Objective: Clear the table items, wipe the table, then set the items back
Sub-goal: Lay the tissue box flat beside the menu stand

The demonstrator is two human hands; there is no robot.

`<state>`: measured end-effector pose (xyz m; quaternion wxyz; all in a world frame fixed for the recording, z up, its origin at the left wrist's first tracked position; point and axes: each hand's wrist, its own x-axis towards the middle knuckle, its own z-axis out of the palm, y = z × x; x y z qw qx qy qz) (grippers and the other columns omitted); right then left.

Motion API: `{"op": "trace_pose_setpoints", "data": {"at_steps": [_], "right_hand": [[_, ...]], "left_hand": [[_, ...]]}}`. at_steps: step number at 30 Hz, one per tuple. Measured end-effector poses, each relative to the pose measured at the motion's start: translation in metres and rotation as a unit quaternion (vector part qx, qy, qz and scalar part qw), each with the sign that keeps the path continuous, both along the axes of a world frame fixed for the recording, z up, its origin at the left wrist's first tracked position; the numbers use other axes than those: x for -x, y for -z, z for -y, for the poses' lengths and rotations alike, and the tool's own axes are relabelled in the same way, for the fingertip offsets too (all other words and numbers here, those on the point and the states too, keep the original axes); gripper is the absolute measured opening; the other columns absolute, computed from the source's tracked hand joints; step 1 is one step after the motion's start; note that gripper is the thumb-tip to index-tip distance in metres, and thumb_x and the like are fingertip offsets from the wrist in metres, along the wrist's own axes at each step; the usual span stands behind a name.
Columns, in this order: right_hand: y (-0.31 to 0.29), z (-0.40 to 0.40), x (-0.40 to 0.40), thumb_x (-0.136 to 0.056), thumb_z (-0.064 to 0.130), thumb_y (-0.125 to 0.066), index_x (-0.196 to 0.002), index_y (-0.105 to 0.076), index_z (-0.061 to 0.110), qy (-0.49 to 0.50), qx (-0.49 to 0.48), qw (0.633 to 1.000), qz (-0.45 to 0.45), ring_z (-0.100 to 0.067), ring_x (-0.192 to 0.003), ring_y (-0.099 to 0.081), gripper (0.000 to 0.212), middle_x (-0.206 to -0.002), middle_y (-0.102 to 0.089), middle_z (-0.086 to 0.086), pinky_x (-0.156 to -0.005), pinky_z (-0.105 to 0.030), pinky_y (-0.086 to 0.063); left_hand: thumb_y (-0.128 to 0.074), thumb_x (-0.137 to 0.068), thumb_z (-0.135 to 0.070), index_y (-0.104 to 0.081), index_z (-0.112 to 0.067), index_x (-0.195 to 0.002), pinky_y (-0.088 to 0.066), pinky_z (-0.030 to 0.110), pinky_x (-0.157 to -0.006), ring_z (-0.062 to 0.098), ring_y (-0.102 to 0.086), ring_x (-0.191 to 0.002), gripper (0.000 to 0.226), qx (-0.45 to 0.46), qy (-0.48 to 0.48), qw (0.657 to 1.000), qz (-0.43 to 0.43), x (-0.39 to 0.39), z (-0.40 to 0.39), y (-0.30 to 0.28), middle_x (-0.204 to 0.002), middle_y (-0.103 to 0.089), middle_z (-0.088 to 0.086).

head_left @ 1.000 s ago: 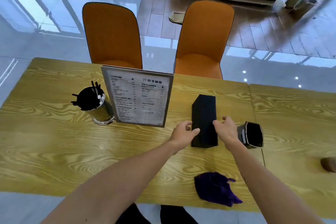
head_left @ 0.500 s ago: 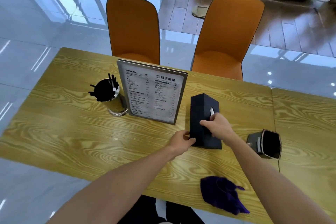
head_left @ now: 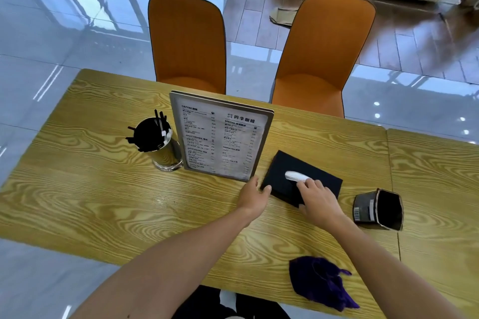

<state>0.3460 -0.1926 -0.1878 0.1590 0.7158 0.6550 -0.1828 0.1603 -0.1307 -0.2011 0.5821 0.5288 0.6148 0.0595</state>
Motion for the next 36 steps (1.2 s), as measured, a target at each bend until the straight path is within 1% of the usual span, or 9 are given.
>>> {"op": "trace_pose_setpoints", "data": {"at_steps": [3, 5, 8, 10, 11, 14, 20, 24, 36], "right_hand": [[0.000, 0.012, -0.005, -0.089, 0.041, -0.069, -0.128, -0.057, 0.016, 0.099, -0.103, 0.989, -0.030, -0.027, -0.111, -0.050, 0.048, -0.120, -0.052, -0.005, -0.093, -0.040, -0.045], [-0.001, 0.020, -0.010, -0.089, 0.036, -0.071, -0.129, -0.057, 0.010, 0.230, -0.177, 0.956, -0.049, -0.032, -0.113, -0.048, 0.049, -0.121, -0.053, -0.012, -0.094, -0.046, -0.044], [0.000, 0.019, -0.022, -0.095, 0.037, -0.065, -0.138, -0.041, -0.001, 0.459, -0.105, 0.875, -0.111, -0.043, -0.123, -0.046, 0.062, -0.136, -0.046, -0.025, -0.094, -0.049, -0.043], [0.003, 0.013, -0.028, -0.097, 0.038, -0.064, -0.138, -0.036, 0.002, 0.551, -0.046, 0.809, -0.199, -0.040, -0.110, -0.057, 0.062, -0.126, -0.054, -0.021, -0.084, -0.048, -0.050], [0.005, 0.011, -0.031, -0.097, 0.036, -0.064, -0.137, -0.036, 0.004, 0.568, -0.040, 0.790, -0.227, -0.038, -0.102, -0.061, 0.059, -0.116, -0.058, -0.018, -0.079, -0.048, -0.052], [0.011, 0.009, -0.034, -0.098, 0.032, -0.064, -0.133, -0.037, 0.005, 0.563, -0.041, 0.796, -0.219, -0.038, -0.094, -0.063, 0.052, -0.109, -0.061, -0.018, -0.073, -0.047, -0.052], [0.015, 0.001, -0.030, -0.097, 0.034, -0.066, -0.137, -0.039, 0.003, 0.513, -0.048, 0.832, -0.204, -0.041, -0.115, -0.059, 0.058, -0.132, -0.057, -0.020, -0.088, -0.053, -0.055], [0.014, -0.007, -0.025, -0.098, 0.032, -0.066, -0.132, -0.041, 0.003, 0.496, -0.055, 0.839, -0.215, -0.039, -0.113, -0.058, 0.051, -0.131, -0.056, -0.019, -0.088, -0.053, -0.054], [0.017, -0.012, -0.018, -0.096, 0.034, -0.067, -0.132, -0.042, 0.005, 0.477, -0.063, 0.853, -0.201, -0.039, -0.114, -0.060, 0.052, -0.130, -0.059, -0.017, -0.089, -0.054, -0.054]], "left_hand": [[-0.056, -0.099, -0.036, -0.048, -0.016, -0.145, -0.044, 0.036, -0.107, 0.023, -0.052, -0.132, 0.051, -0.021, 0.010, 1.000, 0.000, -0.008, -0.007, 0.000, -0.144, -0.053, 0.002], [-0.058, -0.098, -0.034, -0.057, -0.015, -0.137, -0.048, 0.034, -0.102, 0.021, -0.058, -0.125, 0.044, -0.027, 0.021, 0.999, -0.001, -0.010, -0.011, 0.000, -0.135, -0.061, 0.001], [-0.059, -0.099, -0.031, -0.056, -0.011, -0.139, -0.047, 0.032, -0.102, 0.021, -0.058, -0.123, 0.045, -0.034, 0.033, 0.999, -0.014, -0.010, -0.013, 0.000, -0.135, -0.062, 0.004], [-0.059, -0.099, -0.030, -0.055, -0.010, -0.140, -0.046, 0.032, -0.104, 0.020, -0.057, -0.124, 0.045, -0.039, 0.036, 0.998, -0.017, -0.009, -0.015, 0.001, -0.138, -0.060, 0.005], [-0.059, -0.099, -0.029, -0.055, -0.010, -0.140, -0.046, 0.031, -0.104, 0.020, -0.057, -0.125, 0.045, -0.041, 0.036, 0.998, -0.016, -0.009, -0.015, 0.001, -0.138, -0.060, 0.005], [-0.060, -0.099, -0.025, -0.059, -0.007, -0.136, -0.046, 0.026, -0.099, 0.020, -0.059, -0.123, 0.041, -0.050, 0.032, 0.998, -0.021, -0.007, -0.015, 0.002, -0.133, -0.063, 0.006], [-0.063, -0.097, -0.019, -0.065, -0.005, -0.127, -0.042, 0.018, -0.088, 0.019, -0.062, -0.115, 0.034, -0.061, -0.003, 0.998, -0.034, 0.004, -0.014, 0.002, -0.122, -0.068, 0.006], [-0.064, -0.097, -0.019, -0.065, -0.005, -0.128, -0.042, 0.017, -0.088, 0.018, -0.063, -0.115, 0.035, -0.066, -0.012, 0.997, -0.037, 0.012, -0.015, 0.002, -0.124, -0.068, 0.007], [-0.066, -0.095, -0.021, -0.065, -0.005, -0.128, -0.043, 0.017, -0.090, 0.017, -0.063, -0.115, 0.036, -0.064, -0.016, 0.997, -0.035, 0.022, -0.016, 0.005, -0.126, -0.068, 0.007]]}}
